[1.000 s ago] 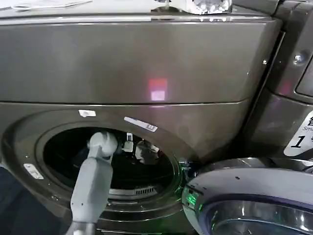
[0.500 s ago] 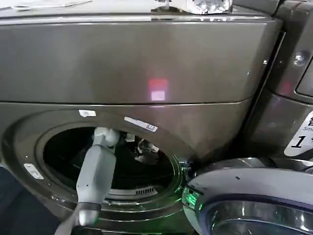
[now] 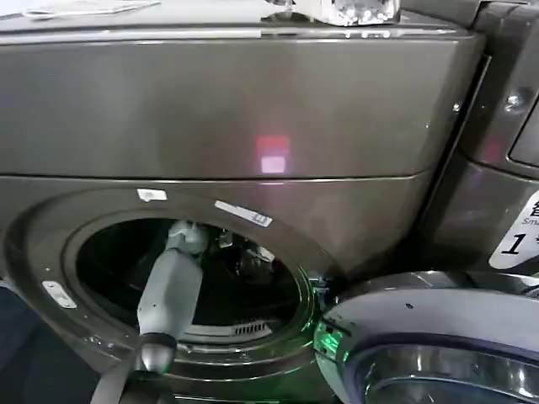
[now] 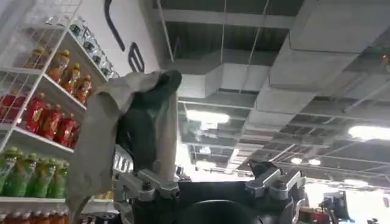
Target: Grasp the clothes from the dryer.
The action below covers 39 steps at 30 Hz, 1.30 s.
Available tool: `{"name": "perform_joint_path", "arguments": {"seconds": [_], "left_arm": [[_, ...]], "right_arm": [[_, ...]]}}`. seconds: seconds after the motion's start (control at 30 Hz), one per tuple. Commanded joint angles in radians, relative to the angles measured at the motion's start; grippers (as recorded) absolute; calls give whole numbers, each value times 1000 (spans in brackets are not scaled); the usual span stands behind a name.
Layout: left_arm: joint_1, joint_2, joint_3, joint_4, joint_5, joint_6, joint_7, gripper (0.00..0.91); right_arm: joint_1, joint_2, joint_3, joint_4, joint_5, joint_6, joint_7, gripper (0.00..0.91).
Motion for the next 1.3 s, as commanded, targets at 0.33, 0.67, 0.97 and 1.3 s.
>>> {"name": "perform_joint_path", "arguments": {"seconds": [0.33,0.67,0.97,1.3], "left_arm": [[93,-3,-2,-166,-293,79,-515,0],[188,-34,26,-256,-561,205,-964,0],[291,-57,47,-432,-893,391,-1278,0],[349,-63,49,-518,-979,455,-1301,0]], "right_arm": [[4,5,-2,0,-4,-2,5,907],[6,19,-16,31,1,-4,8,907],[15,17,-21,29,1,4,17,907],[17,19,-26,30,2,-1,20,907]]}}
